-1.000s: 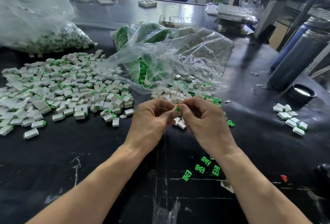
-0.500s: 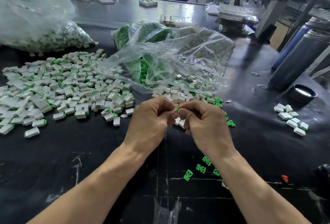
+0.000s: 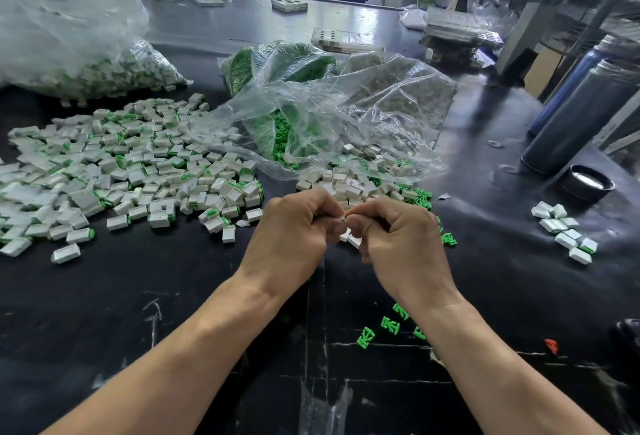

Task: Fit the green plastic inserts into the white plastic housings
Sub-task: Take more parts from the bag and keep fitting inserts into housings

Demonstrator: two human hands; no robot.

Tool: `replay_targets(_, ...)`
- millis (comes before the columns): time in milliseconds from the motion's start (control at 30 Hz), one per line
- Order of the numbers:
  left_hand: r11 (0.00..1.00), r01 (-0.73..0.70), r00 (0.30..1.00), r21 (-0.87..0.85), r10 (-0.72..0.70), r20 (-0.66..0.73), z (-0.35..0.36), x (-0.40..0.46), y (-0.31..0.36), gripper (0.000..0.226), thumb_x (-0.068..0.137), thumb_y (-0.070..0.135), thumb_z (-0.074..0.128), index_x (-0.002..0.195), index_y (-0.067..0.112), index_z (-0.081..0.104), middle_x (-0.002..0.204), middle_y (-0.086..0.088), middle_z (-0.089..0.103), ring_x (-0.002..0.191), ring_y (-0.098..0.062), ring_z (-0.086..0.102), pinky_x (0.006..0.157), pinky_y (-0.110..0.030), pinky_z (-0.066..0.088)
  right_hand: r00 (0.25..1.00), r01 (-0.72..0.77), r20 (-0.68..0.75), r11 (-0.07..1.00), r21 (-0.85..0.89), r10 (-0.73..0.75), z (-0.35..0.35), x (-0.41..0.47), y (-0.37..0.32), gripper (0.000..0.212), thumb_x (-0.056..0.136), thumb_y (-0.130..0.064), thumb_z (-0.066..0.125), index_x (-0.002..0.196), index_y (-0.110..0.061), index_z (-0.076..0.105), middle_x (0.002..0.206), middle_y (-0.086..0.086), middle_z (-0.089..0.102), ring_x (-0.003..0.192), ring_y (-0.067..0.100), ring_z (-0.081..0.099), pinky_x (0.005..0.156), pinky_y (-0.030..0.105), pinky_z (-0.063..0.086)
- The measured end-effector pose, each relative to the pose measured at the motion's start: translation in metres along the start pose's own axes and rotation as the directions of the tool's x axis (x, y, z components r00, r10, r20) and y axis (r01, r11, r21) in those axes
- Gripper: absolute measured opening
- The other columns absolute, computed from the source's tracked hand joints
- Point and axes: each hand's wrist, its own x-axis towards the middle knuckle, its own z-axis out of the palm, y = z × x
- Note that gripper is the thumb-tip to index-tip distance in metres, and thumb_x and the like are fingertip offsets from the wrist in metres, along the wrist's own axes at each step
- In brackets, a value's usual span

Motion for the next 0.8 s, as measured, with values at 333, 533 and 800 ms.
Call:
replay_targets(333, 0.945, 0.09, 0.996, -0.315, -0.089, 0.02, 0.003, 0.004, 0.007, 0.016, 0.091, -0.005, 0.071, 0.089, 0.01, 0.071, 0.08, -0.001, 0.077, 0.077, -0.011, 0.075, 0.068, -0.016, 0.056, 0.991, -0.132, 0.032, 0.914, 0.383, 0.13, -0.003, 0.002, 0.0, 0.017, 0.103, -0.022, 0.064, 0.096, -0.021, 0.08, 0.059, 0.002, 0.063, 0.046, 0.013, 0.05, 0.041, 0.027, 0.043)
replay_targets(533, 0.922, 0.078, 0.997, -0.379, -0.083, 0.004, 0.008, 0.002, 0.007, 0.013, 0.089, 0.008, 0.077, 0.087, 0.019, 0.071, 0.083, 0.006, 0.073, 0.086, -0.011, 0.067, 0.084, -0.026, 0.053, 0.909, -0.415, 0.199, 0.75, 0.516, 0.366, 0.006, 0.002, -0.009, 0.061, 0.102, -0.067, 0.037, 0.094, -0.014, 0.066, 0.062, 0.011, 0.062, 0.038, 0.016, 0.043, 0.035, 0.019, 0.027)
replay_targets(800, 0.794, 0.147, 0.986, -0.589, -0.074, 0.147, 0.013, -0.001, 0.008, 0.006, 0.09, 0.001, 0.072, 0.089, 0.005, 0.067, 0.073, -0.014, 0.068, 0.058, -0.026, 0.064, 0.058, -0.034, 0.059, 0.891, -0.451, 0.287, 0.765, 0.459, 0.352, 0.015, -0.004, -0.011, 0.071, 0.104, -0.066, 0.033, 0.058, -0.025, 0.067, 0.054, 0.001, 0.045, 0.04, 0.009, 0.037, 0.036, 0.018, 0.027)
